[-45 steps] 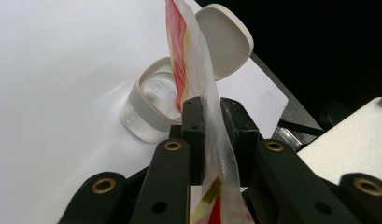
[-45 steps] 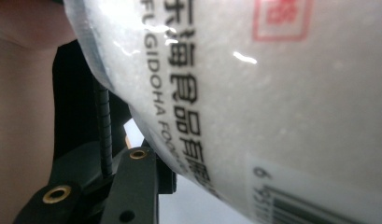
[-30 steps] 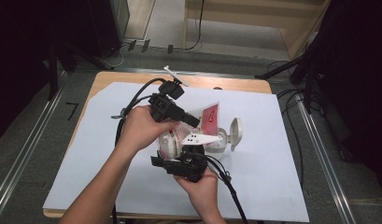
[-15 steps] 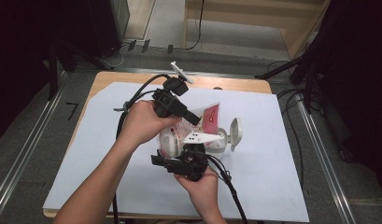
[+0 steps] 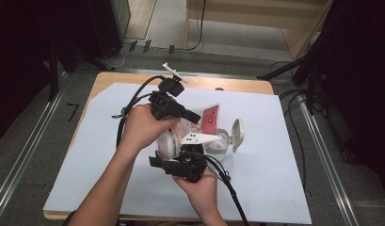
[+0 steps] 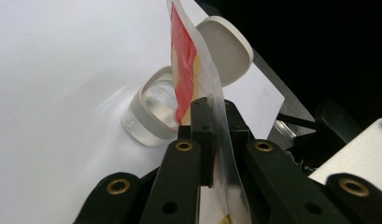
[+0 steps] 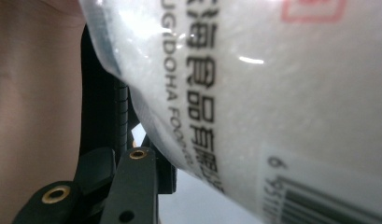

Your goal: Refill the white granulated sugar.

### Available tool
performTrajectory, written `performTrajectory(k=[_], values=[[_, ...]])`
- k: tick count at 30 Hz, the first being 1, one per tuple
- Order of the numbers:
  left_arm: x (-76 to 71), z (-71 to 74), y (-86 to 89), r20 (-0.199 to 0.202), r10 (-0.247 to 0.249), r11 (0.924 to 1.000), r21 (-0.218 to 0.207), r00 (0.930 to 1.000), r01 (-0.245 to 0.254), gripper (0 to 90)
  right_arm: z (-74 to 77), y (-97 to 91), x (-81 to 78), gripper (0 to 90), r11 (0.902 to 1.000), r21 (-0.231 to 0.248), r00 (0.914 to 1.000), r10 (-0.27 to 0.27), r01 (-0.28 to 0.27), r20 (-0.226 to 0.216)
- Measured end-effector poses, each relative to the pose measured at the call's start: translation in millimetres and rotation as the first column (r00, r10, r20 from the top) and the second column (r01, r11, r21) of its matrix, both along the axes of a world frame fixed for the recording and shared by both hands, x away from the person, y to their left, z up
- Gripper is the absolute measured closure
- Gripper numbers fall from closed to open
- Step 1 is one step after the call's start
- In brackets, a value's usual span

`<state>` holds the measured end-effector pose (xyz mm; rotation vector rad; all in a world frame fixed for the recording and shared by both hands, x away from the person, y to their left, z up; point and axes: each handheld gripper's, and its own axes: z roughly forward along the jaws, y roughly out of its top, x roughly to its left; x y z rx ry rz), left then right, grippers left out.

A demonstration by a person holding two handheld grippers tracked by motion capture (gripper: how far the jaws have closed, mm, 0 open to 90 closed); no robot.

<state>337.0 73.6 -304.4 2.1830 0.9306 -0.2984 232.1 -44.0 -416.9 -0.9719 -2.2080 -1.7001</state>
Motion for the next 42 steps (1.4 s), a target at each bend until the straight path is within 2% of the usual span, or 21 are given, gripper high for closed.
performTrajectory(k=[3,6,11,20,28,37,39,42], values=[[-0.7,-1.4,-0.4,0.006,0.002,1.0000,0.005,1.0000,-0.002,89.5,1.1,2.9,-1.5,61.5,0.9996,-0.028,0.9997,0.005,-0.004,0.024],[-0.4,-1.9,-0.2,0.003,0.003,1.0000,0.006,1.0000,-0.003,89.6,1.1,3.7,-2.0,62.4,0.9995,-0.032,0.9997,0.000,0.001,0.023],[-2.0,-0.9,-1.9,0.027,0.006,1.0000,0.006,0.9996,-0.006,89.3,0.4,3.7,-0.8,63.2,0.9997,-0.019,0.9997,-0.012,0.012,0.020],[-4.1,0.2,-2.1,0.040,0.010,0.9999,0.002,0.9992,-0.011,88.7,0.8,3.6,-0.6,63.1,0.9999,-0.011,0.9997,-0.012,0.013,0.021],[-6.6,0.1,0.9,0.052,0.029,0.9995,-0.014,0.9982,-0.028,89.1,1.5,5.9,-1.4,62.2,0.9997,-0.024,0.9991,-0.006,0.007,0.042],[-8.6,1.0,0.7,0.061,0.027,0.9996,0.000,0.9978,-0.027,89.4,0.5,7.0,-2.3,61.7,0.9989,-0.047,0.9976,0.004,-0.001,0.070],[-9.8,1.2,-0.3,0.067,0.027,0.9996,-0.003,0.9974,-0.026,89.4,1.0,7.6,-3.6,62.3,0.9982,-0.060,0.9962,-0.001,0.006,0.087],[-10.7,1.6,-1.6,0.072,0.026,0.9997,-0.001,0.9970,-0.026,89.2,1.0,6.7,-3.7,63.3,0.9980,-0.061,0.9964,-0.013,0.018,0.084]])
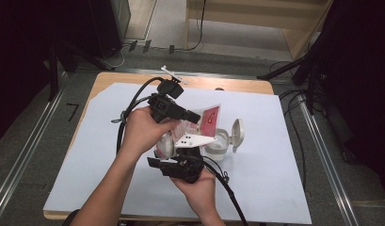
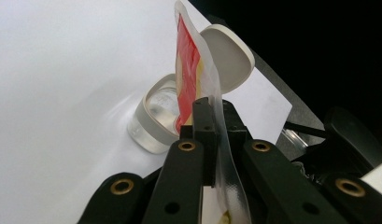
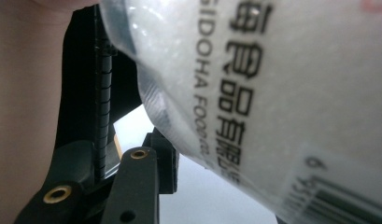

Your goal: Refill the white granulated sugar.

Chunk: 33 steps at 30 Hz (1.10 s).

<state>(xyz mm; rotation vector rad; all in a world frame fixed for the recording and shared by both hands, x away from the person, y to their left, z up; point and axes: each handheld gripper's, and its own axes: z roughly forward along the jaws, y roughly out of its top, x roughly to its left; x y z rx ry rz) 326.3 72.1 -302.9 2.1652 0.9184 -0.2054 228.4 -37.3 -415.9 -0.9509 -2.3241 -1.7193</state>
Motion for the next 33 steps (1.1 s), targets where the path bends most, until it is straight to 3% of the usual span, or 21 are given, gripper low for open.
performTrajectory(k=[7,23,28,33], values=[[-1.4,1.7,-0.9,0.019,0.005,0.9999,0.014,0.9998,-0.005,89.4,-0.3,0.7,0.9,63.4,0.9999,0.011,1.0000,-0.004,0.004,-0.007],[-4.3,6.5,-2.3,0.061,0.006,0.9998,-0.020,0.9981,-0.005,88.5,5.0,-1.6,2.2,63.1,0.9997,0.024,0.9999,-0.008,0.008,0.012],[-3.6,6.9,-0.6,0.053,0.007,0.9997,-0.023,0.9986,-0.006,88.8,6.4,-0.9,2.2,61.8,0.9999,0.004,0.9997,0.009,-0.009,0.022],[-4.9,7.5,-1.7,0.057,0.012,0.9996,-0.024,0.9983,-0.010,88.8,6.7,0.2,1.5,62.2,0.9999,-0.010,0.9995,-0.008,0.008,0.029]])
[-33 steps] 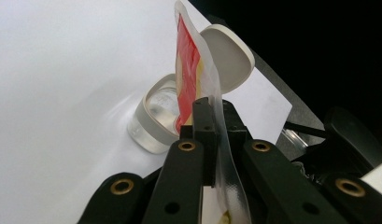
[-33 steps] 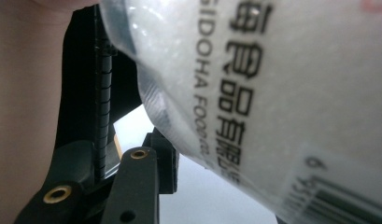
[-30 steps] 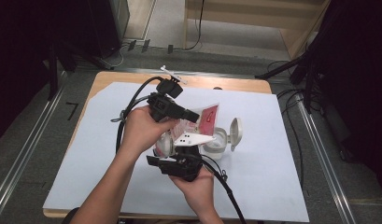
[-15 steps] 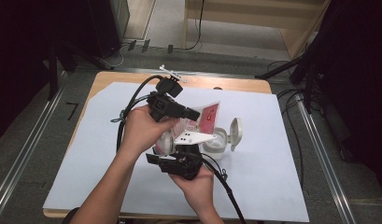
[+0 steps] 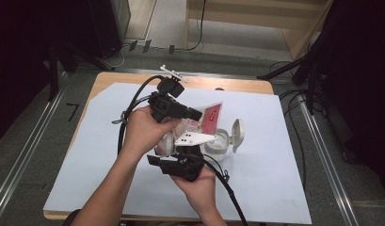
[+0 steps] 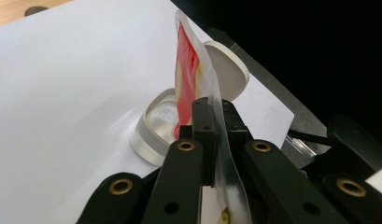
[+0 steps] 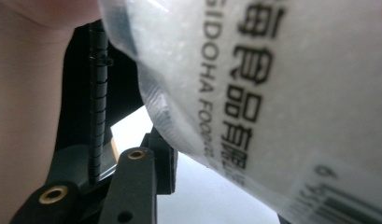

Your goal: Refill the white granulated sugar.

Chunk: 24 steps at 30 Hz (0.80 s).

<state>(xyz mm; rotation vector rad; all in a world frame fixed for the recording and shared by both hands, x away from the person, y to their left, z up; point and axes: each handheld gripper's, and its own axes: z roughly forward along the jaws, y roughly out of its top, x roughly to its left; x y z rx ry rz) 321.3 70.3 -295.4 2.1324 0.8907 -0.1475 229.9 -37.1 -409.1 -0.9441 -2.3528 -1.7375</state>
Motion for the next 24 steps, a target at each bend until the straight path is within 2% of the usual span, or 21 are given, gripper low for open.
performTrajectory(k=[4,6,10,12,17,18,24], values=[[-1.1,0.3,-2.8,0.019,-0.007,1.0000,0.007,0.9998,0.006,88.6,-0.1,-0.2,-0.4,62.9,0.9998,-0.003,0.9998,-0.018,0.018,-0.001],[-0.8,-1.2,-4.9,0.027,-0.010,0.9999,0.011,0.9996,0.010,88.4,-2.1,-2.2,1.4,63.1,0.9998,0.022,0.9999,0.001,-0.001,-0.011],[1.6,-5.5,-10.4,0.010,-0.020,0.9995,0.025,0.9997,0.020,88.2,-7.0,-5.8,2.4,63.3,0.9988,0.050,0.9990,0.002,0.000,-0.044],[3.2,-7.2,-10.8,0.002,-0.021,0.9997,0.009,0.9998,0.021,88.2,-8.3,-6.9,2.3,63.3,0.9987,0.050,0.9990,-0.003,0.005,-0.044],[3.8,-7.2,-10.5,-0.014,-0.019,0.9997,0.014,0.9997,0.019,88.2,-7.5,-6.9,1.0,63.2,0.9989,0.046,0.9991,-0.003,0.005,-0.042],[4.0,-7.5,-10.3,-0.019,-0.018,0.9998,0.002,0.9996,0.019,88.0,-7.3,-6.4,0.5,63.2,0.9988,0.048,0.9990,-0.001,0.003,-0.045],[5.7,-8.4,-9.3,-0.036,-0.023,0.9997,-0.001,0.9991,0.023,87.9,-6.9,-5.7,-0.2,63.2,0.9989,0.047,0.9990,0.002,0.000,-0.044]])
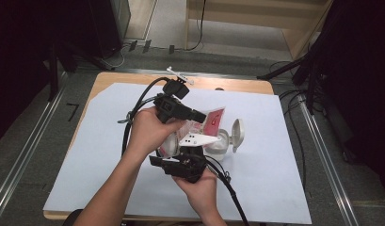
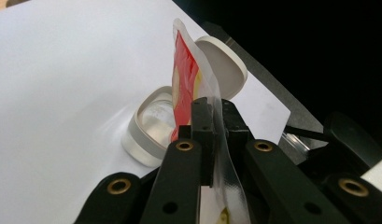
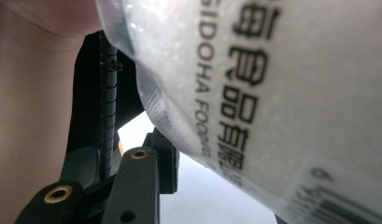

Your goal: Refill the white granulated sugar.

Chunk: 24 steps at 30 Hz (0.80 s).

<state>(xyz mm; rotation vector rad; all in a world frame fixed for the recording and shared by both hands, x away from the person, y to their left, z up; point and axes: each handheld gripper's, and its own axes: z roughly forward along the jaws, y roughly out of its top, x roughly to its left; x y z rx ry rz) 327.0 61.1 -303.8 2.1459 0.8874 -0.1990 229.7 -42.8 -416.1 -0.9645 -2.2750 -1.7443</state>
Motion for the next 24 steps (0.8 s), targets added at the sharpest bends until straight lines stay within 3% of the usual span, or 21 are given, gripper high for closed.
performTrajectory(k=[24], values=[[1.7,-0.4,0.7,-0.024,0.001,0.9999,-0.015,0.9997,-0.001,87.3,3.5,-0.5,-3.3,63.5,0.9998,-0.017,0.9999,-0.012,0.012,-0.003]])
